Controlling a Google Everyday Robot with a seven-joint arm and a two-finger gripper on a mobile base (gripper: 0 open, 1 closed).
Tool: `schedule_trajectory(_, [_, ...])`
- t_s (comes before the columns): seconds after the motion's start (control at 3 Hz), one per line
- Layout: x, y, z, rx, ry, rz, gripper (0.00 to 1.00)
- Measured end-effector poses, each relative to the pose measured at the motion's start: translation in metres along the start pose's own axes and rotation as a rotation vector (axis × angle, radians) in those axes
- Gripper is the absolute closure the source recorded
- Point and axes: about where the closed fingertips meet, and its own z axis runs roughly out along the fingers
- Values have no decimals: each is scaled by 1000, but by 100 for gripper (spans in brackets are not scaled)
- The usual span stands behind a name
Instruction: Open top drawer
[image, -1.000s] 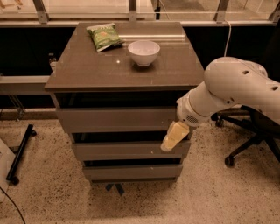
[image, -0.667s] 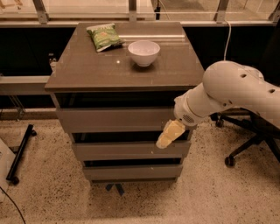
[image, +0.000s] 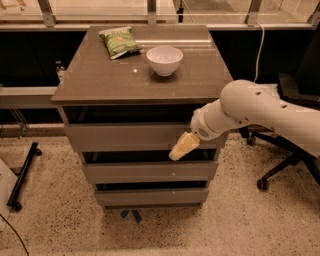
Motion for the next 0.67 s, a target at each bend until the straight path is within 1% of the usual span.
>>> schedule_trajectory(0.33, [-1,-17,26,-1,-21,23,0])
schedule_trajectory(0.67, [1,-32,54,-22,-26,47,0])
